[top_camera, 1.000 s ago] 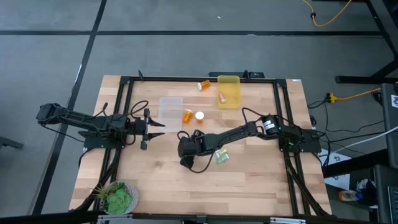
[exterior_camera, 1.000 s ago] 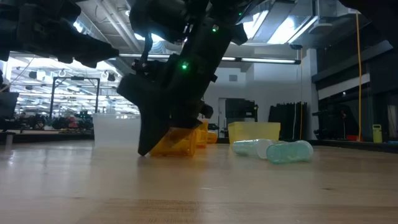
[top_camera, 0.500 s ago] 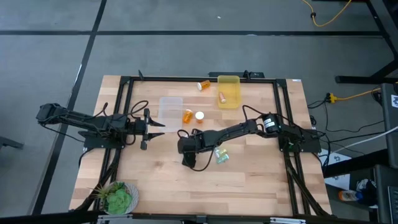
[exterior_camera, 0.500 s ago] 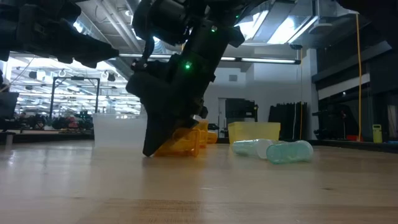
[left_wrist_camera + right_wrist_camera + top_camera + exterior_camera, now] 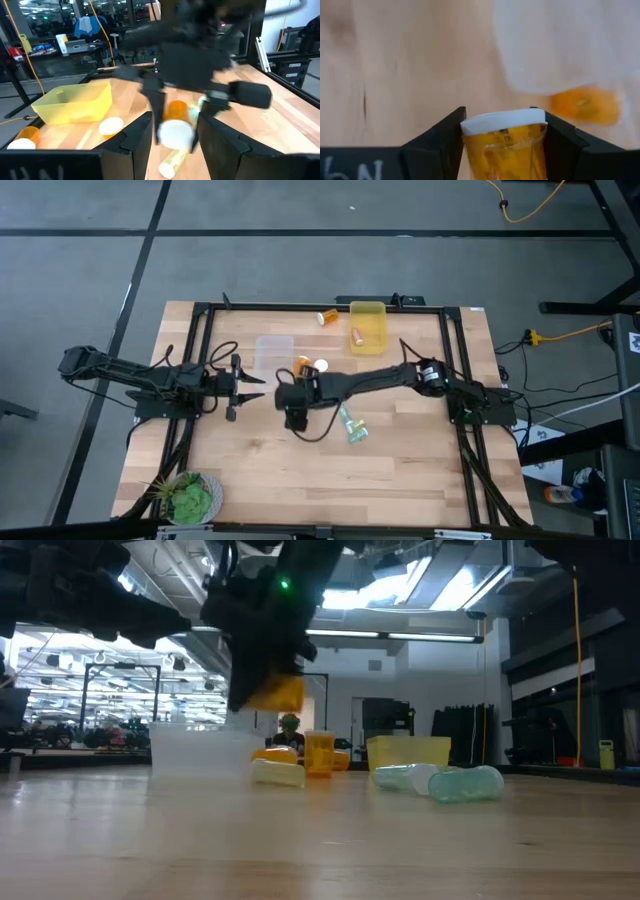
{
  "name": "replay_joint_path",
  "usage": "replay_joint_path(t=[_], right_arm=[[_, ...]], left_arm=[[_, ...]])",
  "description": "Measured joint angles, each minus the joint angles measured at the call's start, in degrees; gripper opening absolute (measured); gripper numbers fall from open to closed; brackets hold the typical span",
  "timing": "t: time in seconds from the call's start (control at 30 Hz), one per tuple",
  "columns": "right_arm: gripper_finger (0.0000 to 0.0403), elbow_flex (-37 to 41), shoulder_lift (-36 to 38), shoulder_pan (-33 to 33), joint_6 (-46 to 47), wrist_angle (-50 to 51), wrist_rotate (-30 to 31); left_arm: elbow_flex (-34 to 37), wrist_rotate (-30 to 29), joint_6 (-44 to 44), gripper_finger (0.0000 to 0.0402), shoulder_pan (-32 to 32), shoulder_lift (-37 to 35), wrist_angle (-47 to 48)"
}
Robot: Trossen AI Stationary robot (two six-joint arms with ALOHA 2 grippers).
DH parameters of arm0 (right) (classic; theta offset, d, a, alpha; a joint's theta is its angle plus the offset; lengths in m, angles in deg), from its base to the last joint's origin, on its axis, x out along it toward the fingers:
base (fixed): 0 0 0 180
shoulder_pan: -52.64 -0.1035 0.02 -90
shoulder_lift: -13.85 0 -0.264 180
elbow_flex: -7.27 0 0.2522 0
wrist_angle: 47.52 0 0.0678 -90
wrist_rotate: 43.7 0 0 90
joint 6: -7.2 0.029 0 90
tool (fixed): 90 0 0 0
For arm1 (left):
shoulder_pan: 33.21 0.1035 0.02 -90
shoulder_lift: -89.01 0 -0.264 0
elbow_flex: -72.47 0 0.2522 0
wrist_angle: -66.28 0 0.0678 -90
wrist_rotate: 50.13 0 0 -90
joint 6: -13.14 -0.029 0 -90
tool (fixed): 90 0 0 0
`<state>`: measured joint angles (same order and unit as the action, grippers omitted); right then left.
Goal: Pick and place medicine bottles into bin by pill shape (circle, oval)
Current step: Put the large bottom orange pill bottle into the transparent bin, then put the large orange pill bottle into the transparent bin
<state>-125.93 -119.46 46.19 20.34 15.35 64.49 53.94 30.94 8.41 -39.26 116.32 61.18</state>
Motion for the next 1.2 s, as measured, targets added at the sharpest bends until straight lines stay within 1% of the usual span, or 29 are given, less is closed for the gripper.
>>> replay_joint_path(t=[0.1, 0.2, 0.23, 0.37, 0.4, 0.5, 0.6, 0.73, 0.87, 0.93, 1.03, 1.13, 1.2], right_arm=[[0.0205, -3.19, 0.02, 2.53, -1.73, -0.60, 0.00], [0.0205, -3.85, 0.01, 5.81, -3.78, -3.31, -0.59], [0.0205, -3.85, -0.01, 6.93, -4.66, -5.75, -2.23], [0.0206, -2.51, -0.14, 10.79, -6.16, -19.46, -12.60], [0.0207, -1.88, -0.28, 11.47, -5.92, -21.23, -13.92], [0.0215, 0.14, -0.55, 13.09, -4.73, -23.78, -13.63], [0.0230, 0.79, -0.55, 14.59, -3.52, -24.31, -13.12], [0.0249, 0.79, -0.55, 15.99, -1.55, -24.33, -15.51], [0.0261, 0.79, -0.52, 16.10, -1.48, -24.99, -15.81], [0.0262, 0.77, -0.51, 16.07, -1.70, -24.37, -15.80], [0.0263, -1.67, -0.39, 16.05, -2.85, -18.85, -13.96], [0.0263, -7.40, 0.34, 16.05, -3.01, -8.02, -9.61], [0.0263, -12.22, 0.55, 16.04, -2.79, 1.27, -6.40]], left_arm=[[0.00, 0.02, 0.00, 0.0149, 0.00, -0.97, -0.05], [0.00, 0.02, 0.00, 0.0149, 0.00, -1.90, -0.05], [0.00, 0.02, 0.00, 0.0149, 0.00, -2.03, -0.05], [0.00, 0.02, 0.00, 0.0149, 0.00, -2.28, 0.05], [0.00, 0.00, 0.00, 0.0149, 0.00, -2.28, 0.24], [0.00, 0.02, 0.00, 0.0149, 0.00, -2.28, 0.41], [0.00, 0.03, 0.00, 0.0149, 0.00, -2.28, 0.41], [0.00, 0.02, 0.00, 0.0149, 0.00, -2.26, 0.43], [0.00, 0.02, 0.00, 0.0149, 0.00, -2.28, 0.43], [0.00, 0.02, 0.00, 0.0149, 0.00, -2.28, 0.42], [0.00, 0.02, 0.00, 0.0149, 0.00, -2.28, 0.43], [0.00, 0.02, 0.00, 0.0149, 0.00, -2.28, 0.43], [0.00, 0.02, 0.00, 0.0149, 0.00, -2.26, 0.43]])
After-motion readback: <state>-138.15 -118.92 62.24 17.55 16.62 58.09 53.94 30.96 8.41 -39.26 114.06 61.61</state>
